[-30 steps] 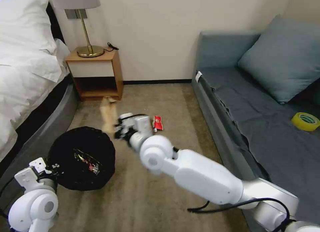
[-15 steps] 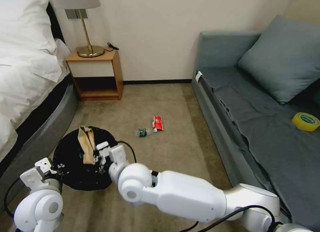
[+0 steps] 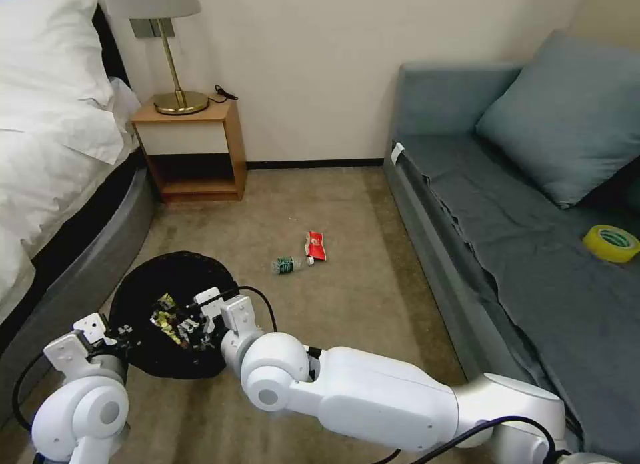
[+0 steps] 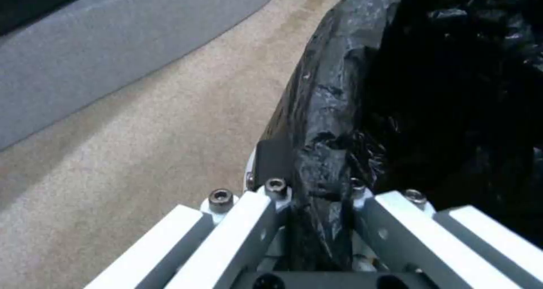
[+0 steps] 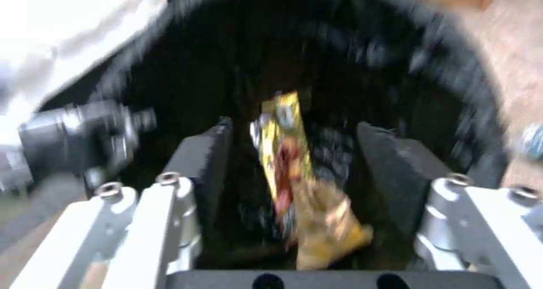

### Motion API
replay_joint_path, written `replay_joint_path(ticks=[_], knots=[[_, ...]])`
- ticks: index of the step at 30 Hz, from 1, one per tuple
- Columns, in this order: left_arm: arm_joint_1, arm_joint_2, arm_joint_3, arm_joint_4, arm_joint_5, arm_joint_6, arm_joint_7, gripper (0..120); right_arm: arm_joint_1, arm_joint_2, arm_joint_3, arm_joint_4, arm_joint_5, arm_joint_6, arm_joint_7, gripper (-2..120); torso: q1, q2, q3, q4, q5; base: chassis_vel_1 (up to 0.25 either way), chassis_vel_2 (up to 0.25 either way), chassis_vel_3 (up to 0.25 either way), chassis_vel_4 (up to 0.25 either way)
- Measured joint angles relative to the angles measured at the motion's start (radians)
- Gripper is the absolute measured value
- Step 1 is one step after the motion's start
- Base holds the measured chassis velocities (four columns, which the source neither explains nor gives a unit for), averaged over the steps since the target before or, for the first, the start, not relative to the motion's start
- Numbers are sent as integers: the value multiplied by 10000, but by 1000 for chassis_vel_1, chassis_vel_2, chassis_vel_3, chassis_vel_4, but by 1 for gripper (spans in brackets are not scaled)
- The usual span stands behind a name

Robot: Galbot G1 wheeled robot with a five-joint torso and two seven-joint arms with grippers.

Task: Pick up the trash bin, then pick up the garbage on the floor and place it into the trash bin.

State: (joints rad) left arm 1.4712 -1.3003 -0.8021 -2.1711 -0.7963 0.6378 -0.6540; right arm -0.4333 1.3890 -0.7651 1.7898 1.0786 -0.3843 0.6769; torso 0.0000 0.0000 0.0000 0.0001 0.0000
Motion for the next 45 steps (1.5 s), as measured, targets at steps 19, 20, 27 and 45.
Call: replay_joint_path(ticks=[19,20,27,45], knots=[[-40,190,47,-27,-11,-5,98,2,-1795,-778,6902,-129,-6008,2110,-4239,100,0,0,1,-2,3,0,0,0,0],[-40,190,47,-27,-11,-5,98,2,-1795,-778,6902,-129,-6008,2110,-4239,100,0,0,1,-2,3,0,0,0,0],[-70,201,166,108,4,-14,109,2,-2791,-733,8513,420,-7004,1606,-4773,100,0,1,0,-1,2,0,0,0,0],[-101,127,308,119,124,-26,125,2,-5403,-207,10459,1456,-8290,1484,-5572,100,0,0,0,-1,0,0,0,0,0]])
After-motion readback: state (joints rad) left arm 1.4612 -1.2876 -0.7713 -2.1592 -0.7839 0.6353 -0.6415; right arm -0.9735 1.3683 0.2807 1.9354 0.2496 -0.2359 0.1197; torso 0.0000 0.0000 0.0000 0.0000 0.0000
